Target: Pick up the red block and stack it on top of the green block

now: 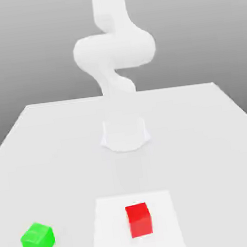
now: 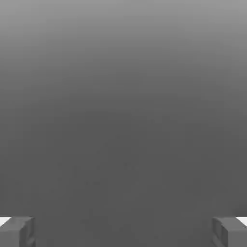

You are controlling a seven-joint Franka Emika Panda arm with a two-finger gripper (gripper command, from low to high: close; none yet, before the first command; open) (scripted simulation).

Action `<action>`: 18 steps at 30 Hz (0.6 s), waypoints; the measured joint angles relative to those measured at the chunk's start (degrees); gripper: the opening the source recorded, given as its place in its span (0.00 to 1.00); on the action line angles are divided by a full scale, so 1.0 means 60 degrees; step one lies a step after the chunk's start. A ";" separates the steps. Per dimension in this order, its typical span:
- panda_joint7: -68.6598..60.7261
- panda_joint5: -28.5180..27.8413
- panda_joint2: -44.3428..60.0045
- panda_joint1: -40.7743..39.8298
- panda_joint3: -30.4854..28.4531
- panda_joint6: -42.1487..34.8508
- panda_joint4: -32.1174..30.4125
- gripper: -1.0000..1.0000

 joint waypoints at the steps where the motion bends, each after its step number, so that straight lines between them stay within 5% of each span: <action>1: -0.0076 0.0010 0.0378 0.0039 -0.0030 0.0196 -0.0162 0.50; 18: -0.1237 0.0138 0.6295 0.0409 -0.0238 0.3251 -0.2692 0.50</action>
